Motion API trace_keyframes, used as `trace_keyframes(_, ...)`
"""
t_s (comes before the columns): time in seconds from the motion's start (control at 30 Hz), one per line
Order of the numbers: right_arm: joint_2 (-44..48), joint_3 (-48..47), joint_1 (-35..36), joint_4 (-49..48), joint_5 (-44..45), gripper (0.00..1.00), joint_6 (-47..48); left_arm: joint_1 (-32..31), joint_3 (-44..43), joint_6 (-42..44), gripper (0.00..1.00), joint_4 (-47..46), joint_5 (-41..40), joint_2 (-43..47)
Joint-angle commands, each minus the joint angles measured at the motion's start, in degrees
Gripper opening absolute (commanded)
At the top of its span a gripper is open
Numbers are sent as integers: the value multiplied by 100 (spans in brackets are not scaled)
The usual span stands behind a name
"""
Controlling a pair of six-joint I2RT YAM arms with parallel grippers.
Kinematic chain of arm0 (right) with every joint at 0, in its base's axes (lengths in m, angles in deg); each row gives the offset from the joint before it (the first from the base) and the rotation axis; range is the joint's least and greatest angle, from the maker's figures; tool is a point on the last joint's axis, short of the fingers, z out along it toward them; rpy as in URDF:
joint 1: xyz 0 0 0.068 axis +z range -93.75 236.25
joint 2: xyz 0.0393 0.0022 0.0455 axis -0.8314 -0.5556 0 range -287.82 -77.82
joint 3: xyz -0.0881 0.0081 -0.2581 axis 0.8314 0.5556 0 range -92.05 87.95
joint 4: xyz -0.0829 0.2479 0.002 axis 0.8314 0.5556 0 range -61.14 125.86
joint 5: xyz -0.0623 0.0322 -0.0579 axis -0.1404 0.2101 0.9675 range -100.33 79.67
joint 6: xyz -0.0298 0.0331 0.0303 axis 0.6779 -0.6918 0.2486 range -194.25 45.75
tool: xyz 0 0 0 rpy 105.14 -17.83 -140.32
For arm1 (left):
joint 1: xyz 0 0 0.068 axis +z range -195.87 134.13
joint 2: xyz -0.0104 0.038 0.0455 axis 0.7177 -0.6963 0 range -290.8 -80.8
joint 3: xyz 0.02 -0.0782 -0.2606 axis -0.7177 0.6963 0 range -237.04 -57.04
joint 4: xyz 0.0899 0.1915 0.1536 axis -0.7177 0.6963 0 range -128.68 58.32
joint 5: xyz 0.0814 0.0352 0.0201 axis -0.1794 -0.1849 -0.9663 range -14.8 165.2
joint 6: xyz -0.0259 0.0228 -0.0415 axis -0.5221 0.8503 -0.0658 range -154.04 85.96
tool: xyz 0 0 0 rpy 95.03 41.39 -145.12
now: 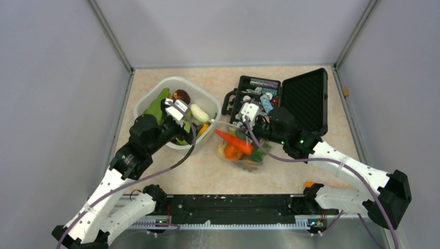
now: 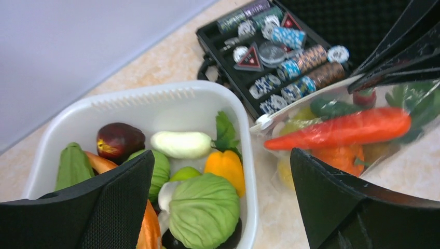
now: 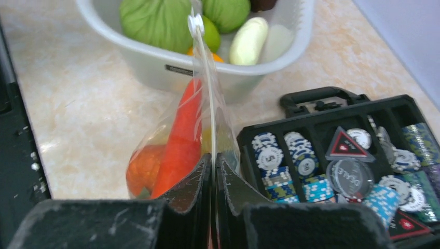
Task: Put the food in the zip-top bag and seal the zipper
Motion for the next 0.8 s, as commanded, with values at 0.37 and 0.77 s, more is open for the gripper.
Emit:
trace_keyframes(0.37,458,8,3,-1255,2479,64,-586,304,279,-1085,99,-987,-1365,-12)
trace_keyframes(0.77,1684,392,-1585,-875,3420,81,-2606,1237,-32,-2314,99,-639,-1444,-427)
